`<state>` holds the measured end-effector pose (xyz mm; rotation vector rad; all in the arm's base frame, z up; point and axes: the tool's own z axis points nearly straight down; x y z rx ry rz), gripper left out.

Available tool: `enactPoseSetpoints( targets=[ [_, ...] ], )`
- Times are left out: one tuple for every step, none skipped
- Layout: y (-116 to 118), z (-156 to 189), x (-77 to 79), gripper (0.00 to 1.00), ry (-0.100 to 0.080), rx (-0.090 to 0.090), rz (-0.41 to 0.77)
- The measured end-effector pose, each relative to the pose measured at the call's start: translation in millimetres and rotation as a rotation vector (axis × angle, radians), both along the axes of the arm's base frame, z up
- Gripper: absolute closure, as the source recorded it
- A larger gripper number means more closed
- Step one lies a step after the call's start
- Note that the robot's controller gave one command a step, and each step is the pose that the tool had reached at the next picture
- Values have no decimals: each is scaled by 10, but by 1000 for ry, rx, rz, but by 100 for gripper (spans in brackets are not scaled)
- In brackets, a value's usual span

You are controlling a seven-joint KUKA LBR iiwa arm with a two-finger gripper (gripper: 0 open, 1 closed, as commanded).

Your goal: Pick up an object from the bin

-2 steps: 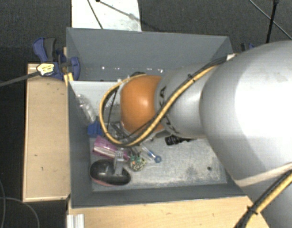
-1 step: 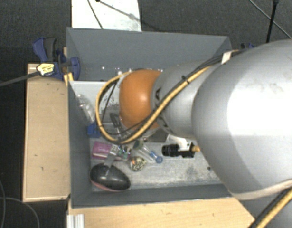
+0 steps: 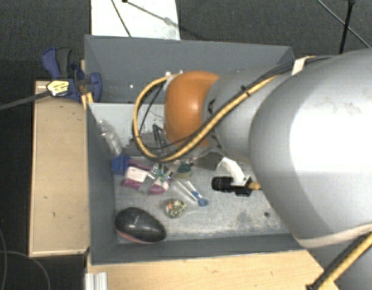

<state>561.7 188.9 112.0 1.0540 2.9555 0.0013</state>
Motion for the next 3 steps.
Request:
enactPoseSetpoints(
  targets=[
    [525, -411, 118, 0, 2, 5, -356],
    [530, -399, 123, 0, 1, 5, -350],
    [532, -398, 123, 100, 2, 5, -347]
  ],
)
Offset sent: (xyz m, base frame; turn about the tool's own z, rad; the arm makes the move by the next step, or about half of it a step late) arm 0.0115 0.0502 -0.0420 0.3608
